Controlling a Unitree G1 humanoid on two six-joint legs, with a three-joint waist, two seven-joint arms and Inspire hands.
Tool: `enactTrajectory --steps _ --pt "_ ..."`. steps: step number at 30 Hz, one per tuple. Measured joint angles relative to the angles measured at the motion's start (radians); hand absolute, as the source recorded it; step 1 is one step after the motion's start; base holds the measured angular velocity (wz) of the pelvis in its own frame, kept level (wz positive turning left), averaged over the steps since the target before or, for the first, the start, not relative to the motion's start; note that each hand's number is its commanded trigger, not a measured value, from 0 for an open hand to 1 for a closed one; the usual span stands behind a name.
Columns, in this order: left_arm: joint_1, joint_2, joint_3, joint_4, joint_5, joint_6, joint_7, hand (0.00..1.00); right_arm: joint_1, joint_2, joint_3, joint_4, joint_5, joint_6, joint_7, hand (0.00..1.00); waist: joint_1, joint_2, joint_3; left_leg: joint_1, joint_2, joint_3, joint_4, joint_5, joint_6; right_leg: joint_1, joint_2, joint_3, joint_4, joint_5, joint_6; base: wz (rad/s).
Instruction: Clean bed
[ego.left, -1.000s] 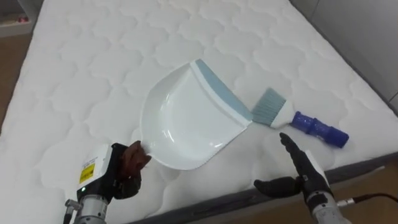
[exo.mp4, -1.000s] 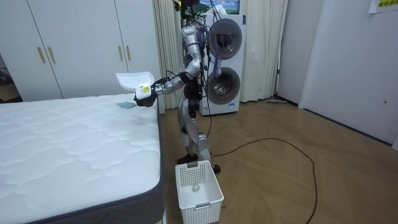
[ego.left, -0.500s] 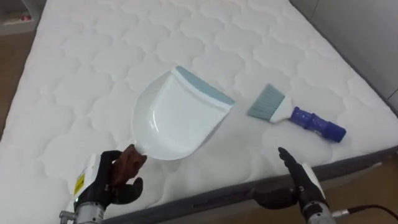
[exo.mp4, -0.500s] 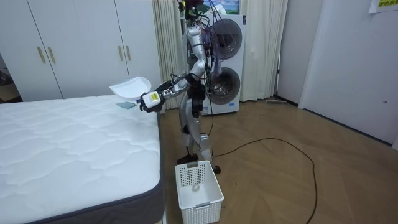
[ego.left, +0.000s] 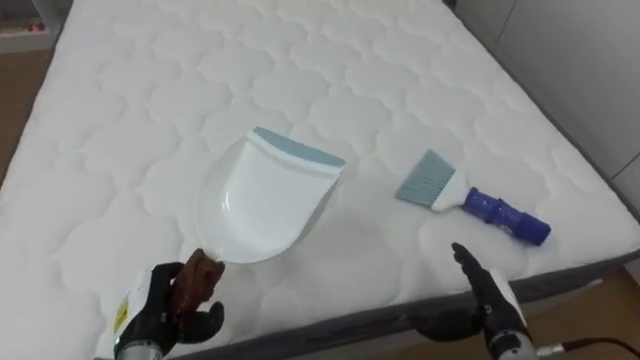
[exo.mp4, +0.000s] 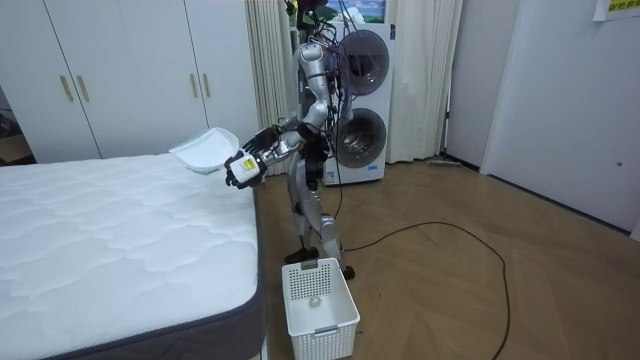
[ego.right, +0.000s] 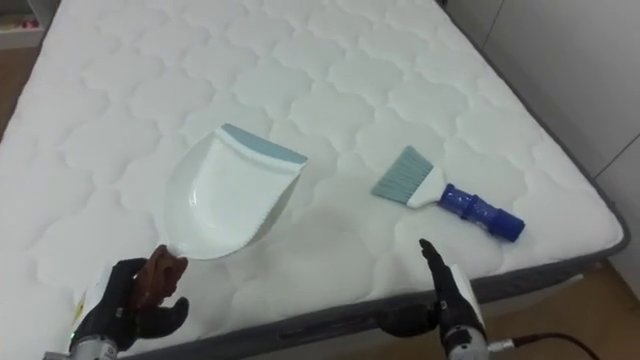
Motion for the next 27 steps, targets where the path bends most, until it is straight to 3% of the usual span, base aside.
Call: enactTrajectory --steps 3,8,11,14,18,24,27 --pt "-0.003 0.000 0.002 0.020 -0.009 -0.002 0.003 0.00 0.003 0.000 -0.006 0.023 0.005 -0.001 0.000 0.00 -0.004 0.006 0.0039 0.000 0.002 0.001 -0.004 0.000 0.000 0.000 0.000 -0.010 -0.003 0.000 0.000 0.00" --pt "0.018 -0.013 0.027 0.141 -0.010 0.005 0.002 0.00 0.004 0.004 -0.060 0.159 0.006 0.002 -0.002 0.00 -0.007 0.006 0.0013 0.007 0.002 0.010 -0.002 0.000 0.000 0.006 0.002 -0.008 -0.006 -0.001 -0.001 -0.04" --pt "0.038 -0.024 0.057 0.248 -0.010 0.027 -0.007 0.00 0.011 0.006 -0.085 0.264 0.007 0.022 0.002 0.00 -0.012 -0.007 -0.0106 0.007 0.002 0.012 -0.007 0.000 0.000 0.009 0.004 -0.005 -0.017 -0.001 -0.001 -0.04" --pt "0.061 -0.028 0.064 0.331 -0.039 0.059 -0.026 0.00 0.026 0.008 -0.086 0.354 0.027 0.032 0.011 0.00 -0.012 -0.016 -0.0119 0.008 0.002 0.012 -0.011 0.000 0.000 0.010 0.004 -0.005 -0.020 -0.001 -0.001 0.00" --pt "0.074 -0.044 0.081 0.377 -0.046 0.063 -0.035 0.00 0.027 0.026 -0.086 0.419 0.045 0.043 0.043 0.00 0.000 -0.017 -0.0088 0.010 0.007 0.022 -0.028 -0.001 -0.001 0.011 0.004 -0.024 -0.037 0.023 -0.005 -0.04" --pt "0.066 -0.070 0.135 0.460 -0.047 0.063 -0.063 0.00 0.017 0.039 -0.086 0.497 0.044 0.046 0.100 0.00 0.007 -0.012 -0.0048 0.010 0.011 0.022 -0.023 -0.005 -0.006 0.012 0.010 -0.024 -0.037 0.025 -0.009 -0.01" --pt "0.068 -0.075 0.135 0.477 -0.046 0.078 -0.074 0.00 0.016 0.038 -0.087 0.498 0.044 0.067 0.113 0.00 0.008 -0.015 -0.0037 0.010 0.011 0.022 -0.023 -0.005 -0.007 0.012 0.011 -0.022 -0.037 0.025 -0.010 0.00"
